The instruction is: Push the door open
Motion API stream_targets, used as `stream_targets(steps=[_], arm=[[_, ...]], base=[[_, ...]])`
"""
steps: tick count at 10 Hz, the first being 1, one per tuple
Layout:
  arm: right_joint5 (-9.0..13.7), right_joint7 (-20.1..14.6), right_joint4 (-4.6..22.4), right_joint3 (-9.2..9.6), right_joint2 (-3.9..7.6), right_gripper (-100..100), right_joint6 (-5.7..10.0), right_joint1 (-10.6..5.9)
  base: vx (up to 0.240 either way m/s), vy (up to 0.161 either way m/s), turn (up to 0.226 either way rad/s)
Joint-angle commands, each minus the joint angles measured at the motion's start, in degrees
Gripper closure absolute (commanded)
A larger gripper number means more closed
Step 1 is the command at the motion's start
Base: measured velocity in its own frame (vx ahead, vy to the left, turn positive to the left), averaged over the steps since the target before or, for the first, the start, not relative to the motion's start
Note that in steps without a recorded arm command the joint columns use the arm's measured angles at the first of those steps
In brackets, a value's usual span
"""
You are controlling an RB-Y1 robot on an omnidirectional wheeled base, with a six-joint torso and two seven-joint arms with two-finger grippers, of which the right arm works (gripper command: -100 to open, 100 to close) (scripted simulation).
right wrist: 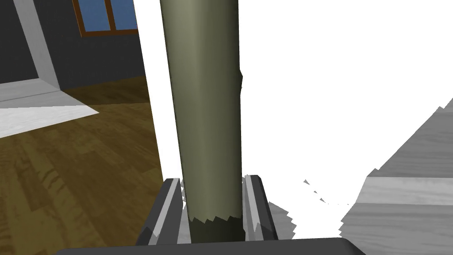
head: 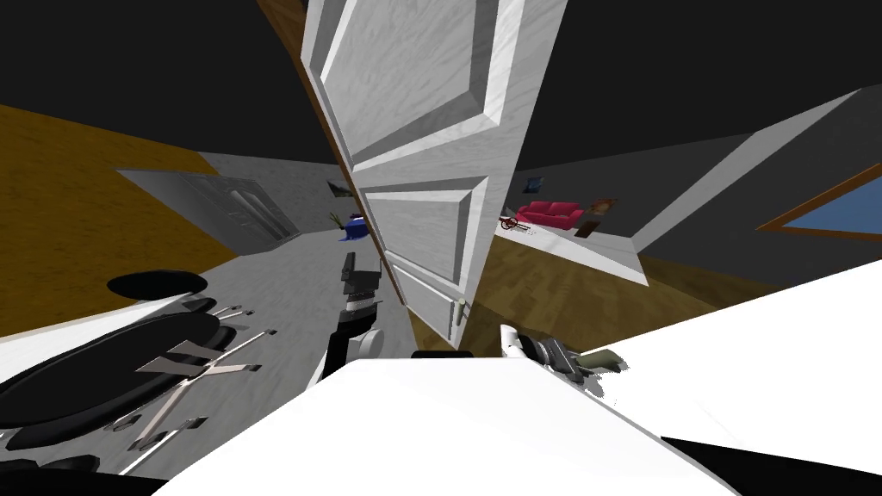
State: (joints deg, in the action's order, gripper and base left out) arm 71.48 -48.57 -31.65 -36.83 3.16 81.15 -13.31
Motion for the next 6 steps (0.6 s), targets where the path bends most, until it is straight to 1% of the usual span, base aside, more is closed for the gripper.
stream_targets(steps=[1, 2, 4, 5, 6], arm=[[1.3, 0.2, 0.6, -1.74, -0.07, 100, 1.61, 0.18], [2.0, 0.4, 1.0, -2.53, -0.36, 100, 2.38, -0.23], [2.7, 0.6, 1.4, -3.37, -0.71, 100, 3.2, -0.67], [2.2, 0.8, 0.4, -2.85, -0.86, 100, 2.72, -0.3], [3.9, 0.9, 0.6, -4.55, -0.12, 100, 4.3, -0.26]], base=[[0.066, -0.117, 0.069], [0.059, -0.125, 0.099], [0.039, -0.089, 0.047], [0.013, -0.029, 0.019], [-0.021, -0.118, 0.147]])
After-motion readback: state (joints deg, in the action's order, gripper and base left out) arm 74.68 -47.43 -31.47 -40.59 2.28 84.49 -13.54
